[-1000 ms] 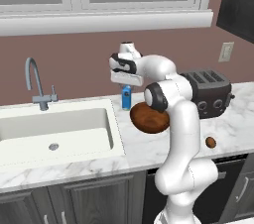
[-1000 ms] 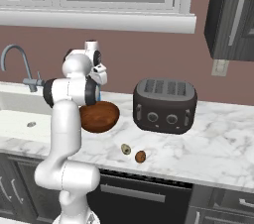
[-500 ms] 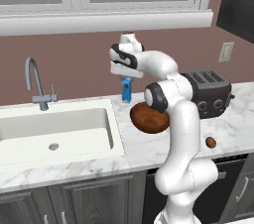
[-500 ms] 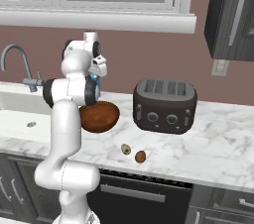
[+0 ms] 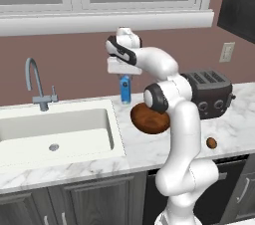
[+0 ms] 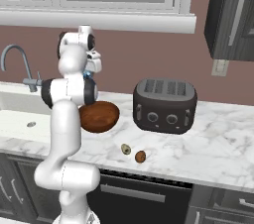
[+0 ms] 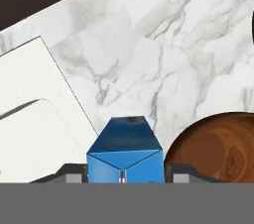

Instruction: Gather the eggs and milk located in the vicinity of the sink area and place them right next to the bowl.

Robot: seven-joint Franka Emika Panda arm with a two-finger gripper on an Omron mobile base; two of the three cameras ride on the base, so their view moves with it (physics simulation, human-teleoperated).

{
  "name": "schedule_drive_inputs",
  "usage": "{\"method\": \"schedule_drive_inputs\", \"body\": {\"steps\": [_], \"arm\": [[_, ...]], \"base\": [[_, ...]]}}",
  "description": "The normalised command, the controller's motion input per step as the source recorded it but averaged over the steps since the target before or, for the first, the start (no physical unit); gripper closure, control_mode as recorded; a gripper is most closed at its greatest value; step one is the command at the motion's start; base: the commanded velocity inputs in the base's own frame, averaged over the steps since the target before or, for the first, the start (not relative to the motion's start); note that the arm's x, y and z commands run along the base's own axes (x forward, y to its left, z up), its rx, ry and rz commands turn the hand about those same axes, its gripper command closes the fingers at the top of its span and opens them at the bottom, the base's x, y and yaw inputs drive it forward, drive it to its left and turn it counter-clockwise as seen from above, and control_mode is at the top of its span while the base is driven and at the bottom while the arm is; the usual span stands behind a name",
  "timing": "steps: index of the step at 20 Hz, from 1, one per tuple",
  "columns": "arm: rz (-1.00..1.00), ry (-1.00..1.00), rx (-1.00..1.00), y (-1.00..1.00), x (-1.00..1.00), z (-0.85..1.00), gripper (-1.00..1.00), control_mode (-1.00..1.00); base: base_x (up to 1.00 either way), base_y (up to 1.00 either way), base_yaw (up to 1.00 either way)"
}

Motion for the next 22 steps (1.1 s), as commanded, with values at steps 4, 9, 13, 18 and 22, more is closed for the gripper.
{"method": "schedule_drive_inputs", "body": {"steps": [4,9,13,18,22], "arm": [[0.07,0.00,0.00,0.29,-0.29,0.02,1.00,-1.00],[0.05,-0.01,0.00,0.24,-0.41,-0.01,1.00,-1.00],[0.07,-0.03,0.00,0.26,-0.39,-0.02,1.00,-1.00],[0.08,0.00,0.00,0.31,-0.76,0.00,1.00,-1.00],[0.08,-0.04,0.00,0.16,-1.00,-0.08,1.00,-1.00]], "base": [[0.00,0.00,0.00],[0.00,0.00,0.00],[0.00,0.00,0.00],[0.00,0.00,0.00],[0.00,0.00,0.00]]}}
